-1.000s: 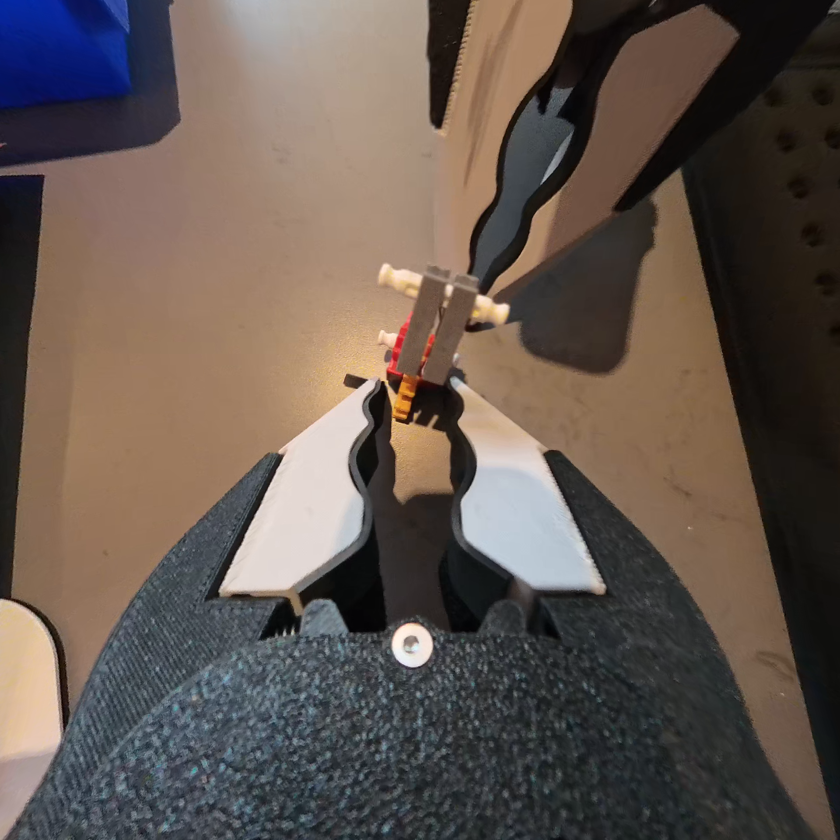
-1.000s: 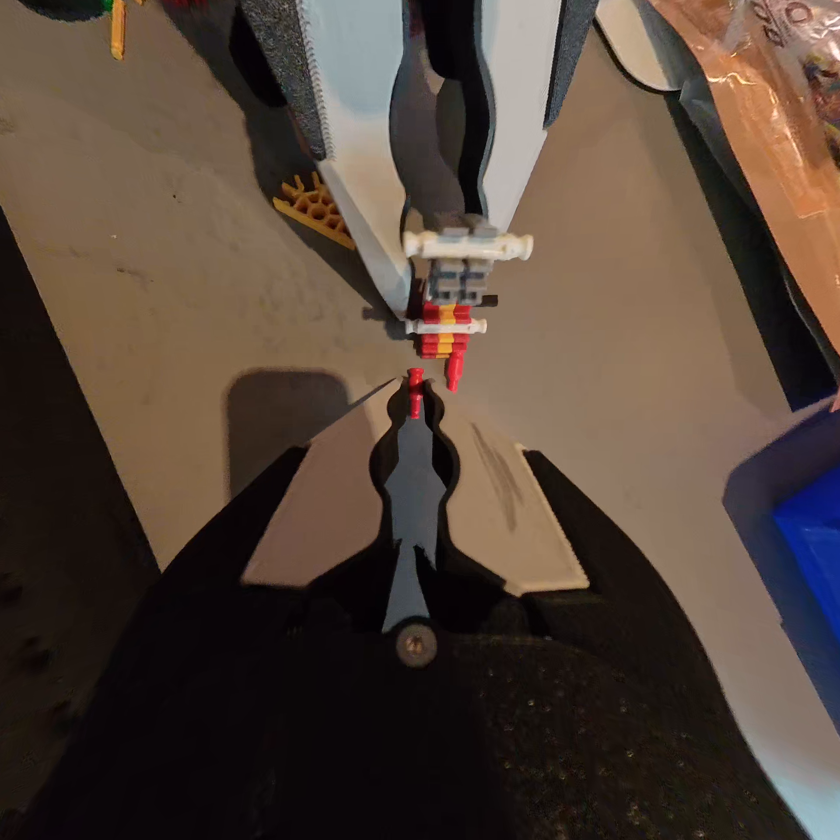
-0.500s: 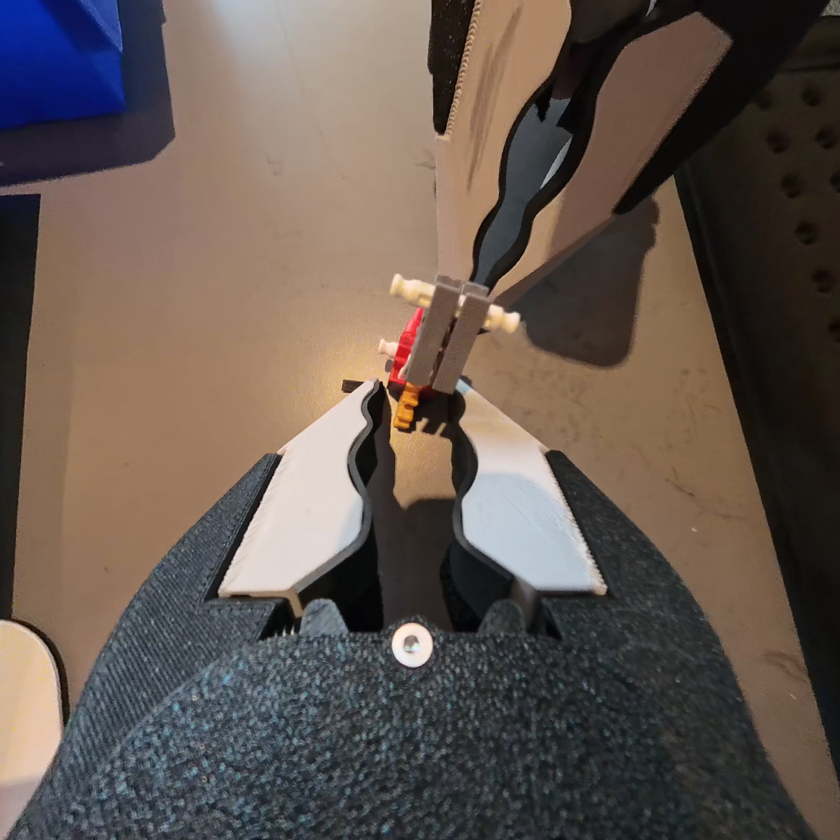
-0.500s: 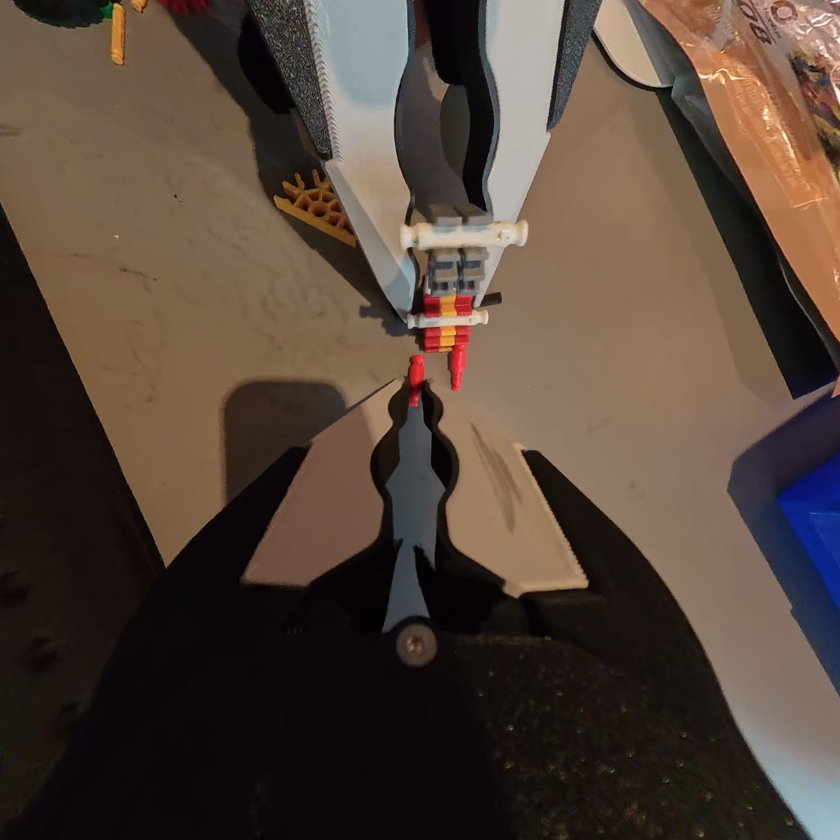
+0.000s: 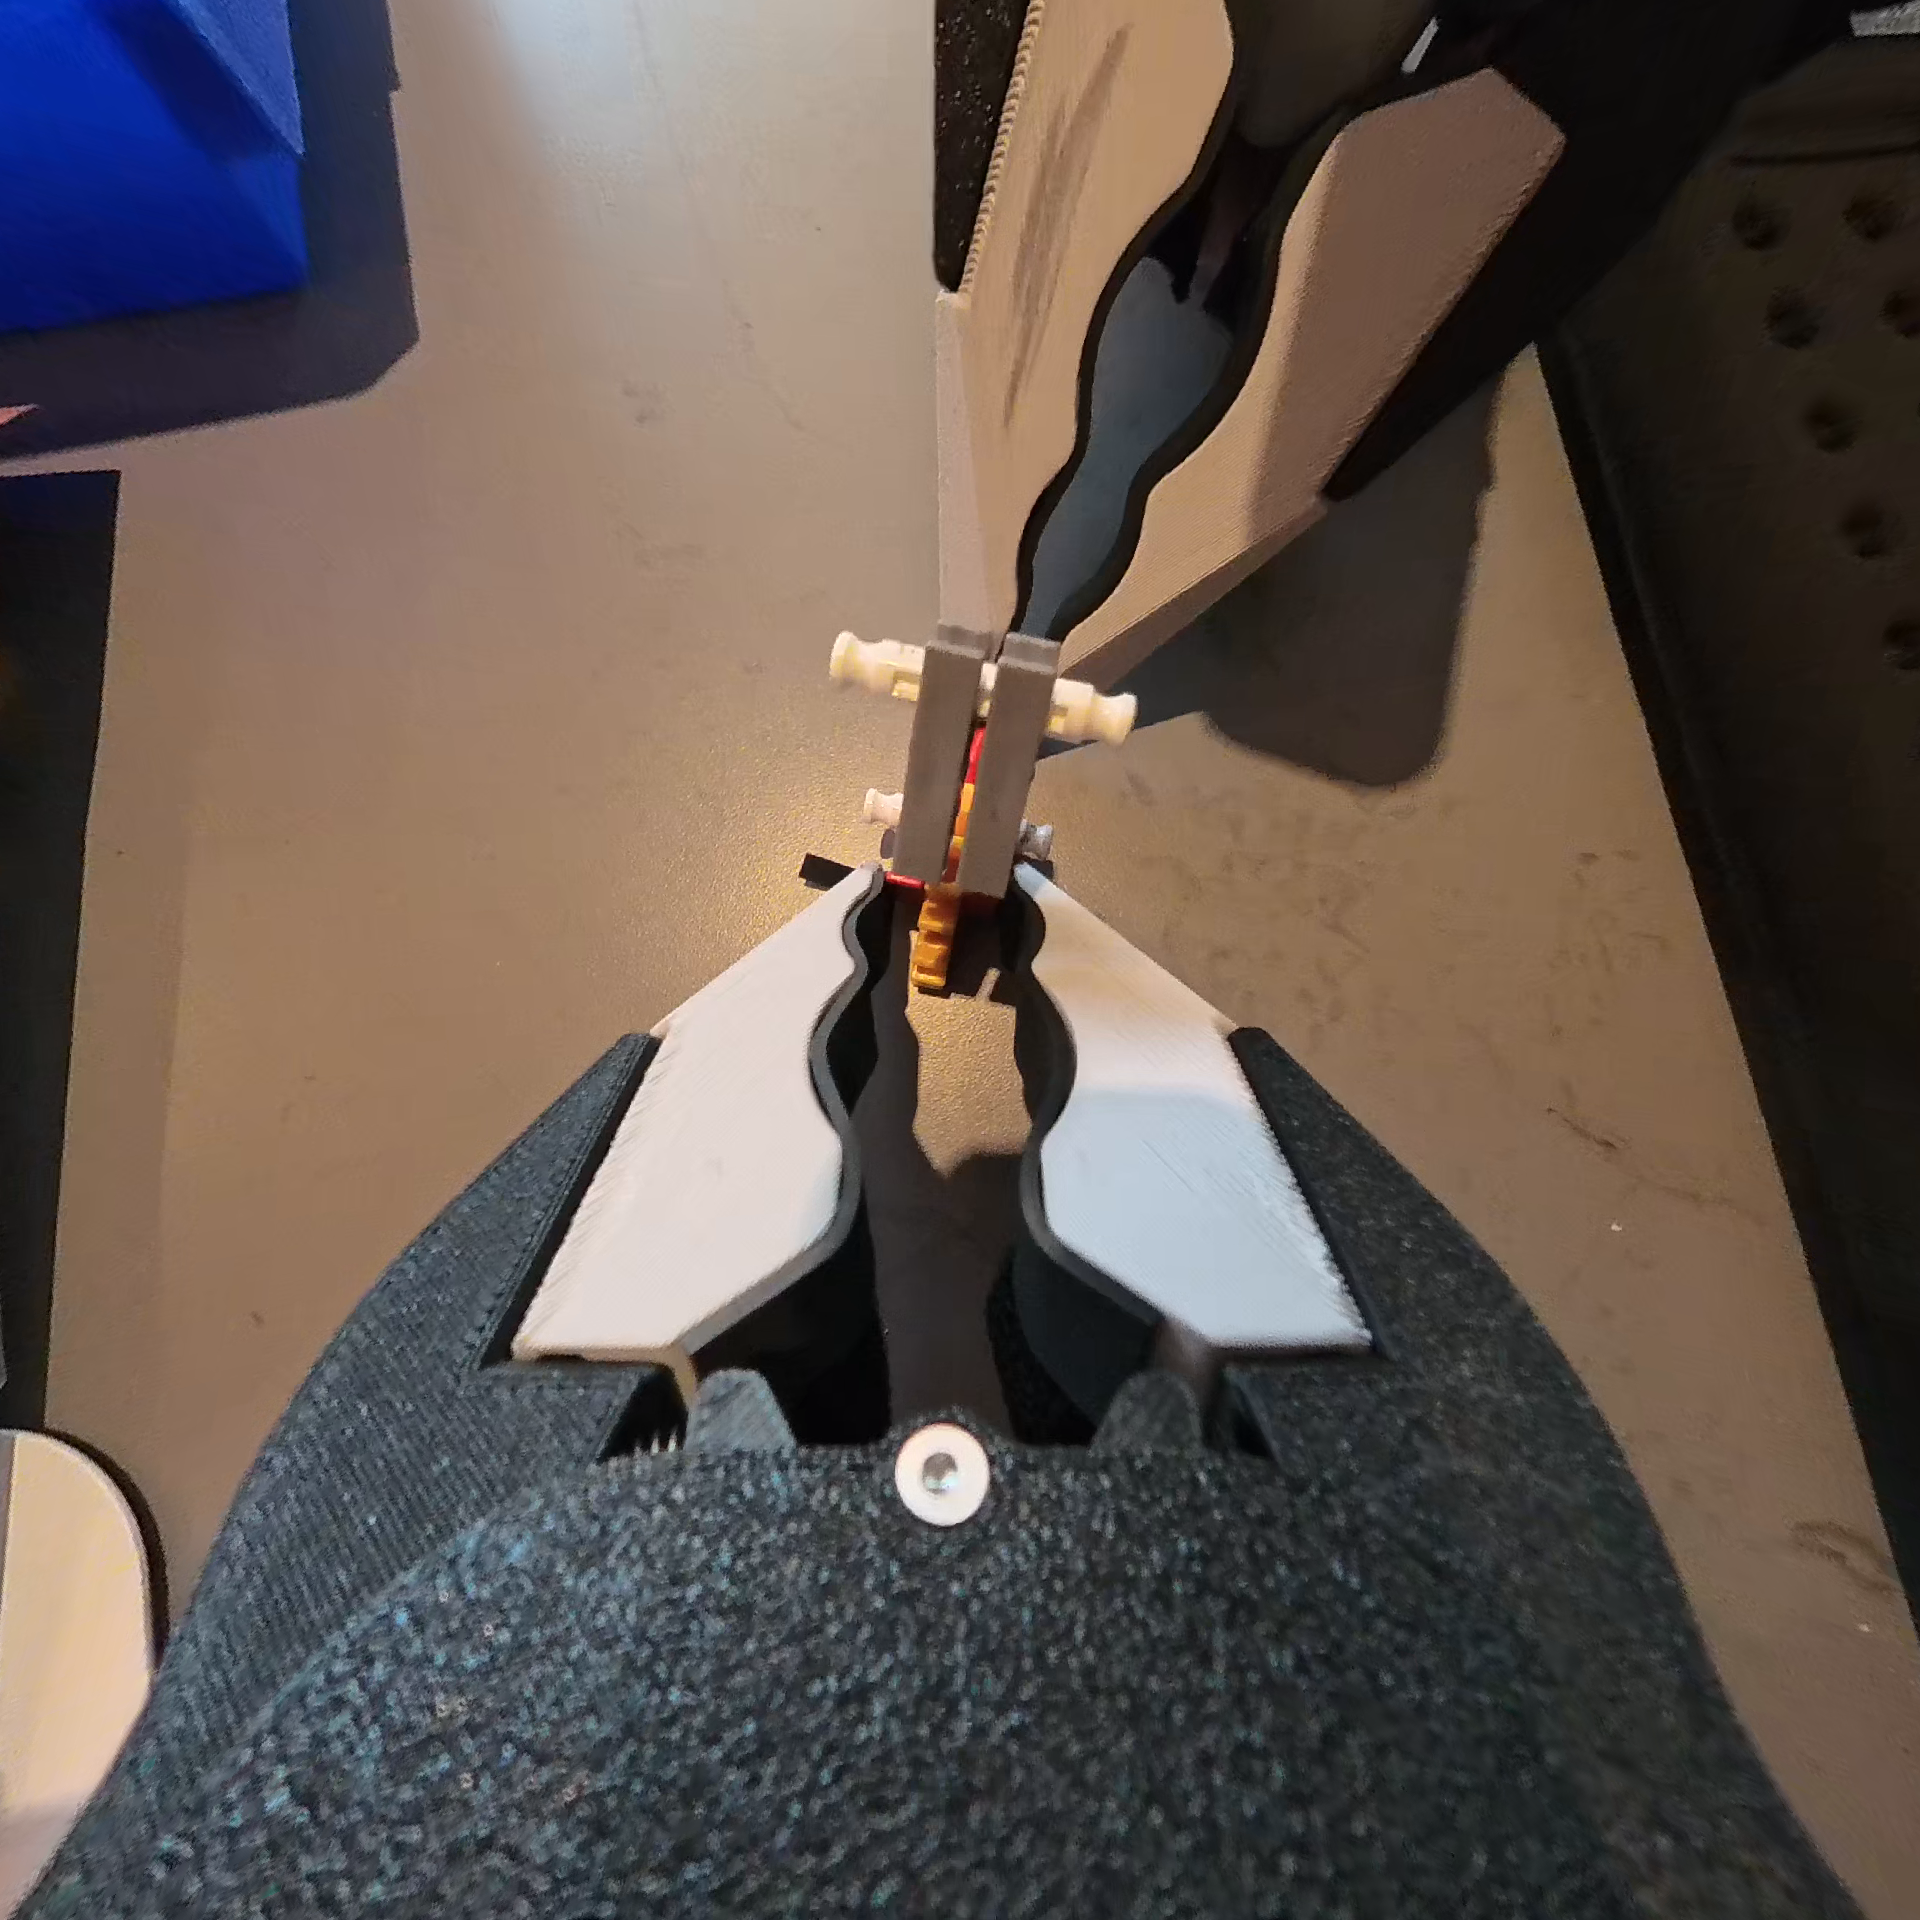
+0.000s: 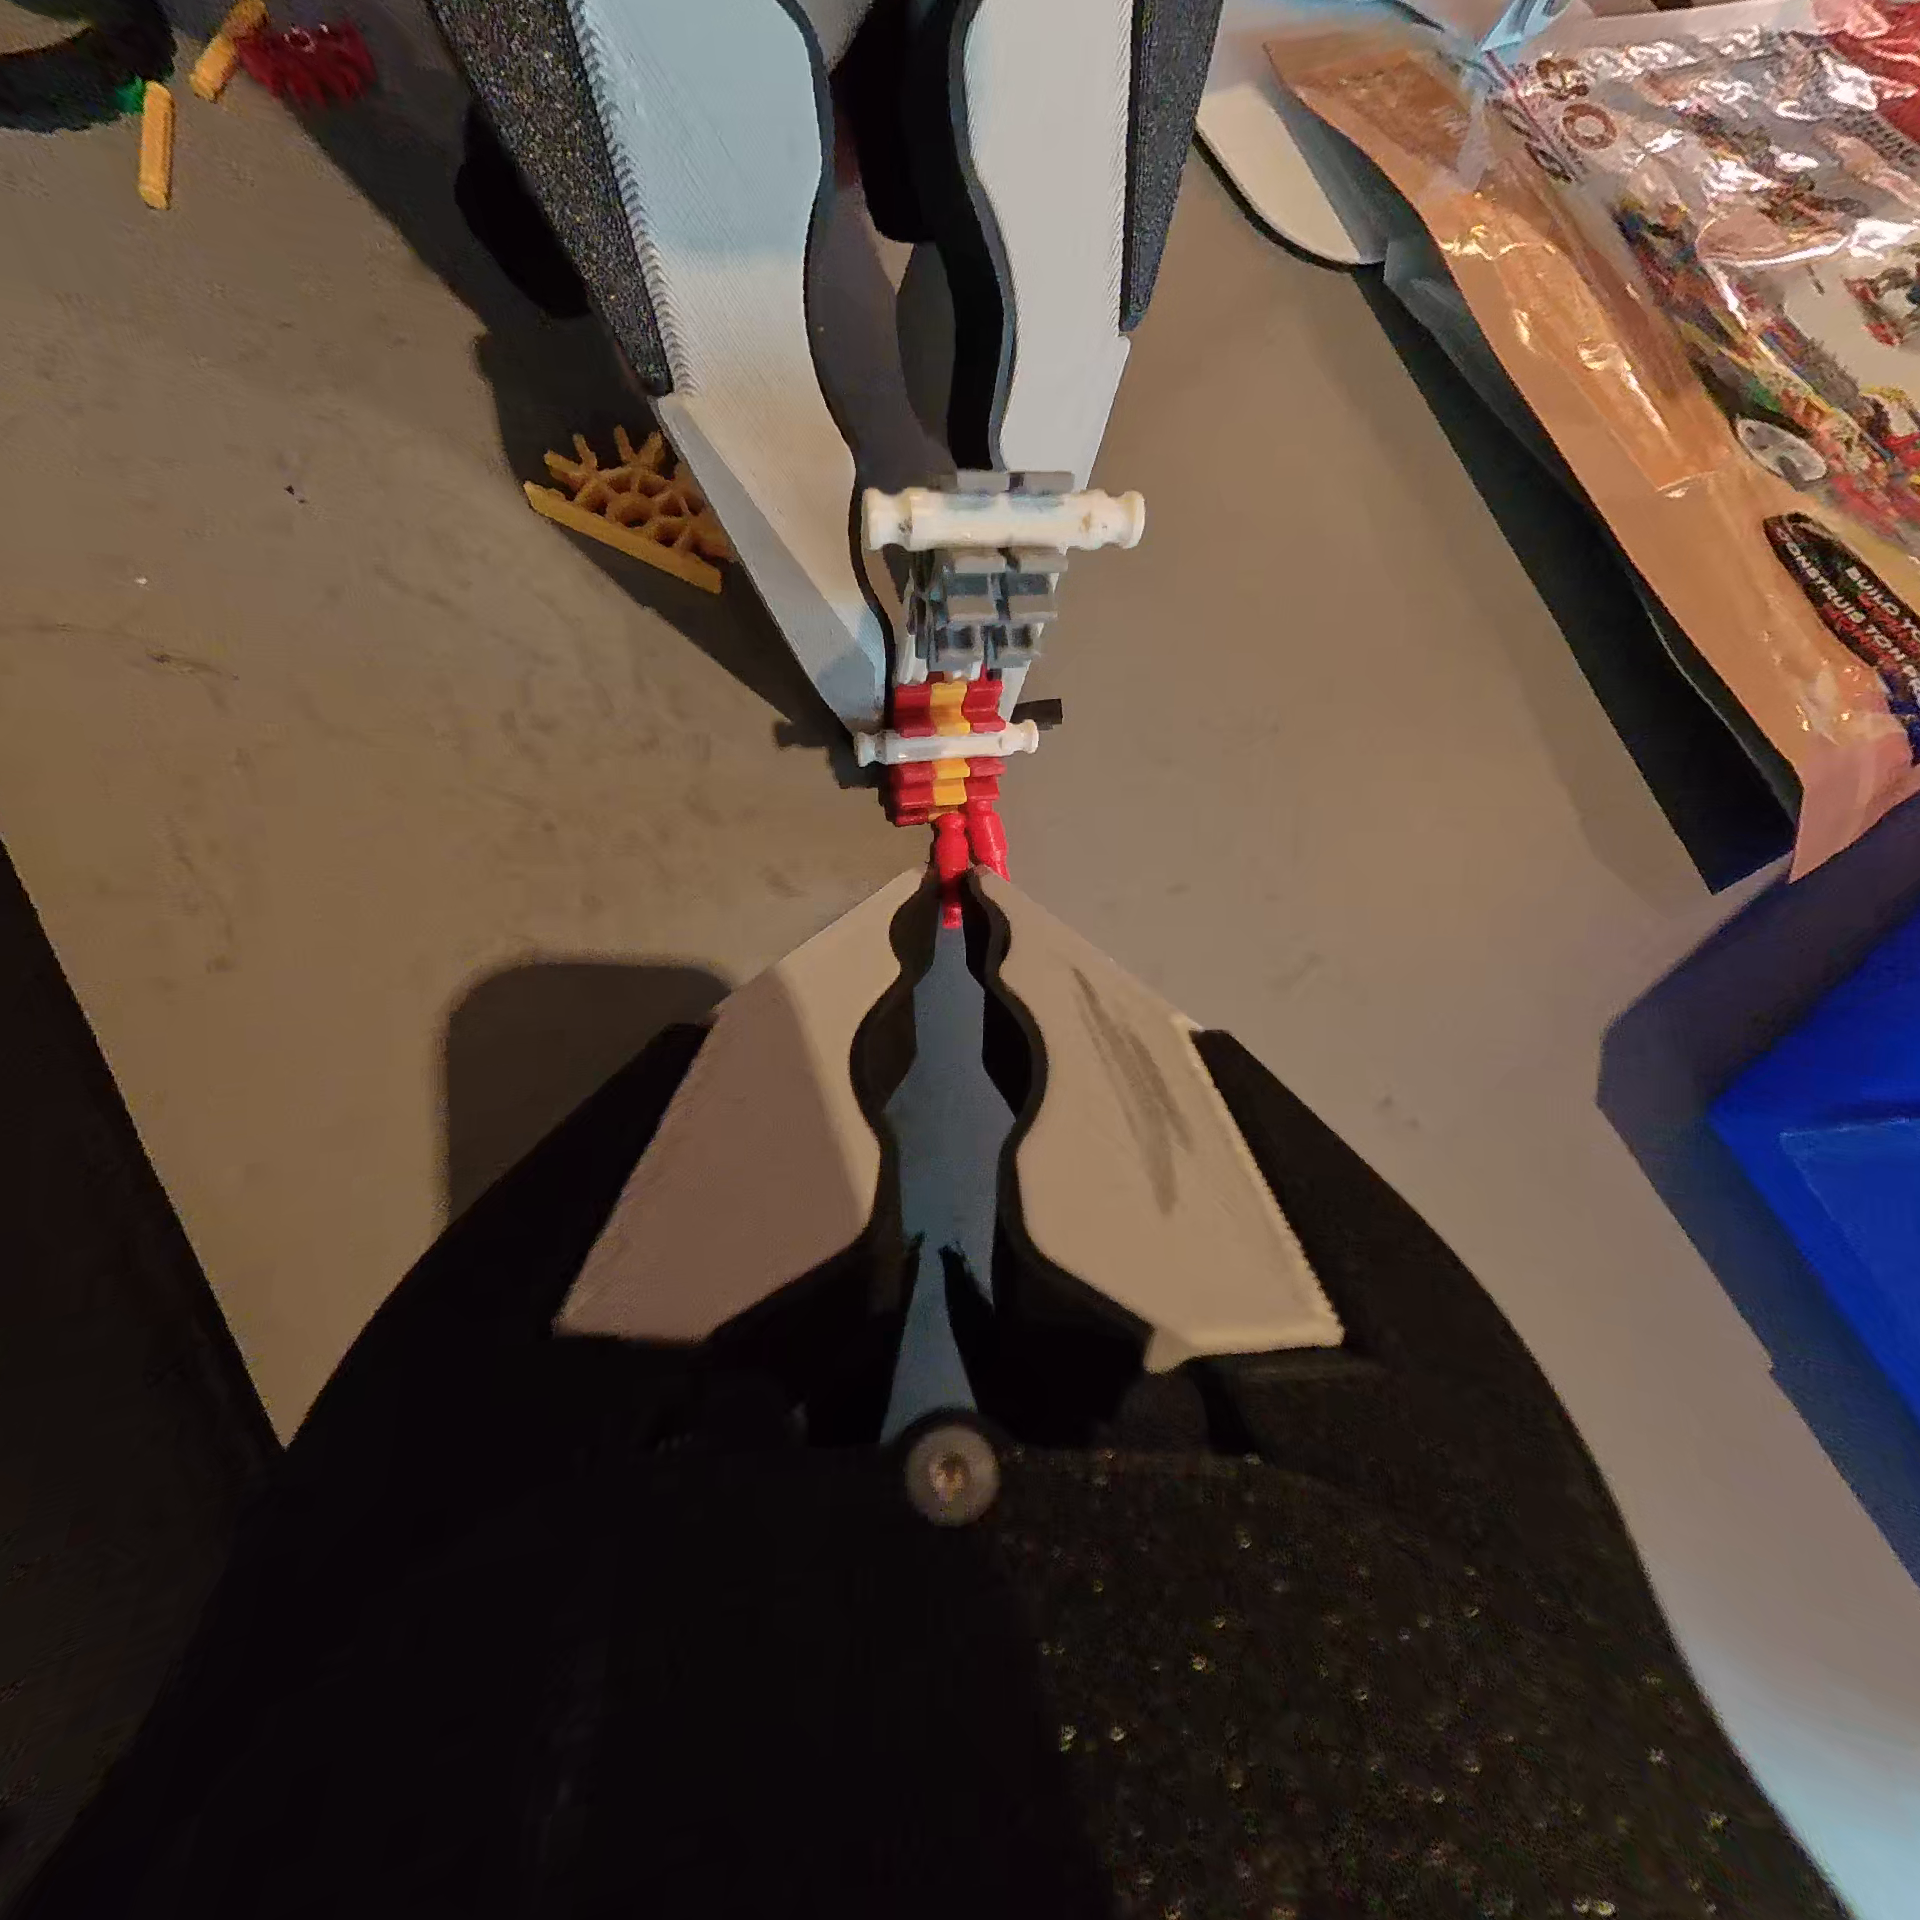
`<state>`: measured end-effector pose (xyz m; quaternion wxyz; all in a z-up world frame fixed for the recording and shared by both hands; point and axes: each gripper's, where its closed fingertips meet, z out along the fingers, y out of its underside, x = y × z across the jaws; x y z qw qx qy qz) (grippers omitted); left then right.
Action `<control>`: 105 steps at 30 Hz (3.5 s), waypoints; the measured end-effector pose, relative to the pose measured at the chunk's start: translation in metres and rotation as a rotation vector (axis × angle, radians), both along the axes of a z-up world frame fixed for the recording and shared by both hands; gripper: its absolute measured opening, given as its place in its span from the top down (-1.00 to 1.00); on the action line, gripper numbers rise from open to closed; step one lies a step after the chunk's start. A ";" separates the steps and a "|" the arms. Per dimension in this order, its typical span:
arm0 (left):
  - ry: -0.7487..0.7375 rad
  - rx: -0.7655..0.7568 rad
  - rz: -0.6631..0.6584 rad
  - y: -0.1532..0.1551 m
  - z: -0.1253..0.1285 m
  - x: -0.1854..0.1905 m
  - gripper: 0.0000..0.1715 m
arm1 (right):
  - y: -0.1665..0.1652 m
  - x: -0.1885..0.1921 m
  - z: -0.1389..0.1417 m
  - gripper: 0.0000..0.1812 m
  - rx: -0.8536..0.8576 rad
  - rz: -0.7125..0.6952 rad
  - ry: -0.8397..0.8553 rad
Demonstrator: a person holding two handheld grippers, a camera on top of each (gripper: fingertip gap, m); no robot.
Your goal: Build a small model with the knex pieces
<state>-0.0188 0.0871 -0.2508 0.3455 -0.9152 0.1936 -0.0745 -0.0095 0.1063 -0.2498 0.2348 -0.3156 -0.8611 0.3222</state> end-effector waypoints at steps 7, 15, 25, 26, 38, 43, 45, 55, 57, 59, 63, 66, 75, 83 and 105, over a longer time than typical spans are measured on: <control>-0.002 0.002 0.001 0.000 0.000 0.000 0.79 | -0.001 -0.001 0.002 0.98 -0.010 0.014 0.015; -0.011 0.010 0.009 0.001 0.000 0.000 0.80 | -0.004 0.000 0.005 0.98 -0.024 0.035 0.035; -0.029 0.022 0.013 0.001 0.000 0.000 0.80 | -0.004 -0.002 0.000 0.99 0.003 0.062 0.022; -0.035 0.021 0.013 0.001 0.000 0.000 0.80 | -0.004 -0.002 0.000 0.99 0.006 0.065 0.023; -0.049 0.045 0.017 0.001 0.000 -0.001 0.81 | -0.006 -0.004 0.001 1.00 0.030 0.111 0.054; -0.051 0.050 0.021 0.001 0.000 -0.001 0.81 | -0.007 -0.004 0.001 1.00 0.042 0.122 0.066; -0.050 0.048 0.023 0.001 0.000 -0.001 0.81 | -0.007 -0.005 0.001 1.00 0.042 0.125 0.067; -0.074 0.043 0.015 0.001 0.000 -0.001 0.82 | -0.008 -0.006 0.001 0.99 0.031 0.173 0.054; -0.073 0.043 0.013 0.001 0.000 -0.001 0.83 | -0.009 -0.006 0.001 0.99 0.039 0.176 0.060; -0.072 0.044 0.013 0.001 0.000 -0.001 0.83 | -0.009 -0.006 0.001 0.99 0.044 0.170 0.066; -0.083 0.038 0.006 0.001 0.000 -0.001 0.81 | -0.007 -0.006 0.000 0.97 0.052 0.149 0.069; -0.172 0.009 0.016 0.001 0.002 -0.001 0.81 | -0.004 -0.007 0.002 0.96 0.037 0.112 0.075; -0.416 -0.090 0.076 0.003 0.006 -0.001 0.80 | 0.000 -0.009 0.004 0.96 -0.001 0.097 0.056; -0.528 -0.138 0.100 0.004 0.008 -0.002 0.80 | 0.002 -0.012 0.004 0.97 0.003 0.099 0.068; -0.246 -0.021 0.111 0.004 0.003 -0.001 0.82 | -0.003 -0.012 0.003 1.00 0.030 0.105 0.086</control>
